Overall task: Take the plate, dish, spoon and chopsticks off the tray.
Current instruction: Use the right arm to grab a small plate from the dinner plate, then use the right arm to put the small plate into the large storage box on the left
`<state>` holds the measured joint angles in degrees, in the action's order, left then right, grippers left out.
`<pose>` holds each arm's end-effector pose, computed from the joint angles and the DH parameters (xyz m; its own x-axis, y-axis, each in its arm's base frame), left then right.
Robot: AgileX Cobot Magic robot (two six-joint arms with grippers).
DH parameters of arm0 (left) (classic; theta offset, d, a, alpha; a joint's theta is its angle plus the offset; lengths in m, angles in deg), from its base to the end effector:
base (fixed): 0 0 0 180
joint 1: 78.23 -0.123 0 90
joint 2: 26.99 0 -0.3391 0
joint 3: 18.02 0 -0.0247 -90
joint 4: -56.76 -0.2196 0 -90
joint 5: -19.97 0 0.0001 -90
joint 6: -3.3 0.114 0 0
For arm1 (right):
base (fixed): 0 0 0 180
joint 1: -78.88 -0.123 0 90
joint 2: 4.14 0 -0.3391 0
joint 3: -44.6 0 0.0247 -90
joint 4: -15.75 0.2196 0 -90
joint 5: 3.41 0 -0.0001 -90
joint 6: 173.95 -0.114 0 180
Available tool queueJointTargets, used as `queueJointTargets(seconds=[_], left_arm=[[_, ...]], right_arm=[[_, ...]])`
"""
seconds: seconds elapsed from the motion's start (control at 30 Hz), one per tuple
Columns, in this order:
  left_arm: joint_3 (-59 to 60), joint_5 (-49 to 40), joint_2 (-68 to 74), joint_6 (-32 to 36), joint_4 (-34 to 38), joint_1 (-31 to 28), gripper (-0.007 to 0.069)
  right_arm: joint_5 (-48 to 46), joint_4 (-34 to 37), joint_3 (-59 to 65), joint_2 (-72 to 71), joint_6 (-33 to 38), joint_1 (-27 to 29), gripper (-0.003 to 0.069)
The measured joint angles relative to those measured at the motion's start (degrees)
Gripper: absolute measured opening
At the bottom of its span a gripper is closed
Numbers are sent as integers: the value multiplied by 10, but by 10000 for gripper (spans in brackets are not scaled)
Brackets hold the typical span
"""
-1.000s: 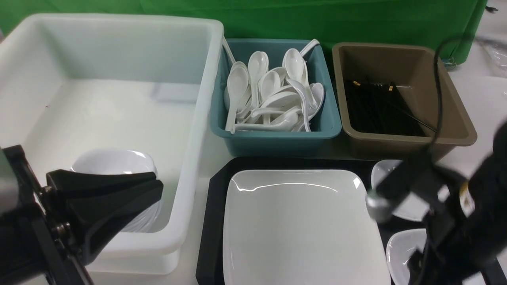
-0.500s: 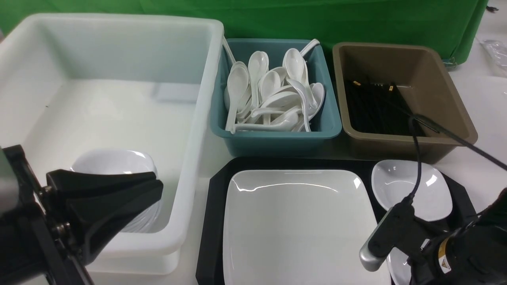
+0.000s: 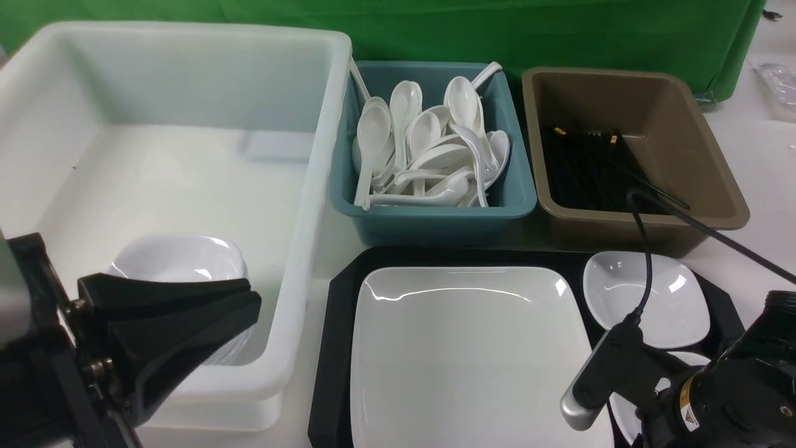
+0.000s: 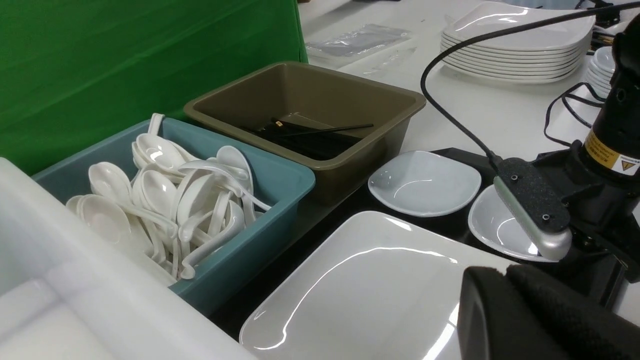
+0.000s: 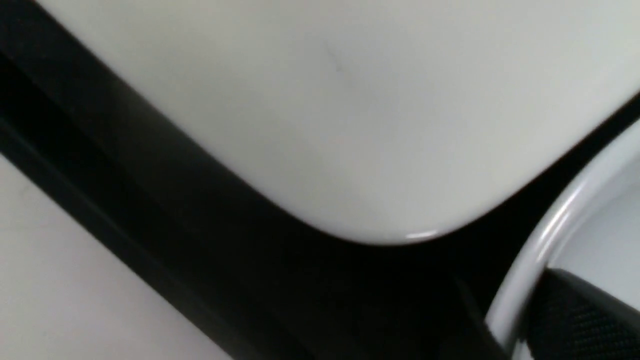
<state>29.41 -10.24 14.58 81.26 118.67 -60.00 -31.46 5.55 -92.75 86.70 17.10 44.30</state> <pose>0.0453 -0.0683 0.3512 0.0103 0.3140 -0.9494 0.7278 0.6487 0.2225 0.1848 0.1158 0.2213 -0.5454 -0.7914 -0.2762 -0.7779 0.6006 -0.1848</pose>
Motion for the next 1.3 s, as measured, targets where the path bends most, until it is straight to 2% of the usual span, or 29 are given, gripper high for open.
queueJointTargets(seconds=[0.1, 0.23, 0.5, 0.67, 0.7, 0.87, 0.93, 0.97, 1.0, 1.1, 1.13, 1.17, 1.2, 1.3], left_arm=[[0, -9, 0, -10, 0, 0, 17], [0, 1, 0, -56, 0, 0, 17], [-3, 12, 0, -90, -13, 0, 17], [-32, 12, 0, -177, -101, 0, 17], [-56, 2, 0, -248, -174, 0, 17], [-139, -77, -9, -496, -417, 0, 17], [-149, -98, -18, -544, -466, 0, 17], [-163, -131, -41, -604, -527, 0, 17], [-164, -135, -44, -619, -541, 0, 17], [-174, -197, -100, -719, -644, 0, 17], [-176, -222, -120, -754, -681, 0, 17], [-176, -230, -127, -758, -686, 0, 17], [-176, -258, -152, -780, -715, 0, 17], [-176, -284, -186, -795, -729, 0, 17]], right_arm=[[-46, -7, -14, -22, -17, -20, 195], [-164, -1, -71, -83, -52, -62, 69], [-316, 8, -223, -160, -111, -108, 64], [-345, 3, -299, -160, -102, -125, 64], [-341, 1, -325, -154, -85, -135, 64], [-251, 3, -443, -83, 45, -185, 64], [-237, 6, -461, -66, 69, -191, 64], [-211, 29, -509, -24, 129, -198, 64], [-208, 29, -514, -18, 136, -199, 64], [-176, 134, -608, 88, 270, -200, 64], [-174, 161, -629, 112, 294, -200, 64], [-172, 167, -634, 118, 300, -200, 64], [-169, 218, -689, 177, 338, -206, 64], [-165, 236, -758, 250, 354, -220, 64]])
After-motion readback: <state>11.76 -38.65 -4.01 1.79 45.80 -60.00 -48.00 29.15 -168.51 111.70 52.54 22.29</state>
